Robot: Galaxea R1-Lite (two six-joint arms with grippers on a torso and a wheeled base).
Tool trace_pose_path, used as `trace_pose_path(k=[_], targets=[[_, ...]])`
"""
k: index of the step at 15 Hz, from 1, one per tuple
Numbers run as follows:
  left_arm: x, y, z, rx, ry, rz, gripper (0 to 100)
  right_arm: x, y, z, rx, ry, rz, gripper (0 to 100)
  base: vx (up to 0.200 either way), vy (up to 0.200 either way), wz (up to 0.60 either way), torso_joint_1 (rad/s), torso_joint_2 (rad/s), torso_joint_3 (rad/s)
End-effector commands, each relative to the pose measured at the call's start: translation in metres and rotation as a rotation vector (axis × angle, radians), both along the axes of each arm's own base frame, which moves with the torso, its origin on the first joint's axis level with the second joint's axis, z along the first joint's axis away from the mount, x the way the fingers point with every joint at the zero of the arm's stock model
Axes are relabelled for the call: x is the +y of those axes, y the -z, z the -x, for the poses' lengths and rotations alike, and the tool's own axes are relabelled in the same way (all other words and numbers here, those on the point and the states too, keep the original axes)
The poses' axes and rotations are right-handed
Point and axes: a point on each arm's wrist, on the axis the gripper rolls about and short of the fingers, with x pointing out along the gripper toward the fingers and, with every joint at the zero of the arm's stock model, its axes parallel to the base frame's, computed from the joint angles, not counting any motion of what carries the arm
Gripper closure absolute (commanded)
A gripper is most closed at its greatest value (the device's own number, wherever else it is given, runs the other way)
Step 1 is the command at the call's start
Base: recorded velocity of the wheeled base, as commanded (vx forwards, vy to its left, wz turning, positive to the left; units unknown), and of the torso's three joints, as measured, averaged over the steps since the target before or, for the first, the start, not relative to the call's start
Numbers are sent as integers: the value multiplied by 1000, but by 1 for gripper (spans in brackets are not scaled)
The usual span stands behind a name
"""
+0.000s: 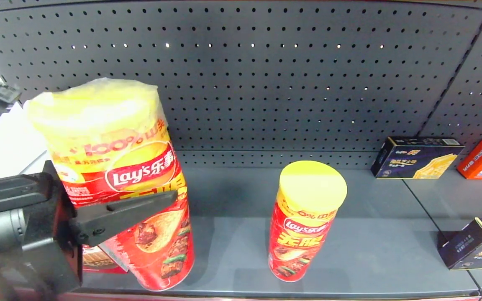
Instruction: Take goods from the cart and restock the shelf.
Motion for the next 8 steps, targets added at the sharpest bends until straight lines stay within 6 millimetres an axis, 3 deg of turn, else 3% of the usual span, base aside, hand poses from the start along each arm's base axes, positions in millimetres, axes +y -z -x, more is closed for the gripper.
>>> trace_pose_path(k=[1,4,6,8], targets=[[-13,-3,-2,10,84,-3,100,0,0,0,2,-1,1,0,0,0,0,0,0,0],[-23,8,-16,71,88,-42,100,0,0,0,2,-1,1,0,0,0,0,0,0,0],[-31,17,-40,90,57,-57,100,0,0,0,2,-1,1,0,0,0,0,0,0,0],[-36,13,-51,85,49,-52,100,0,0,0,2,-1,1,0,0,0,0,0,0,0]])
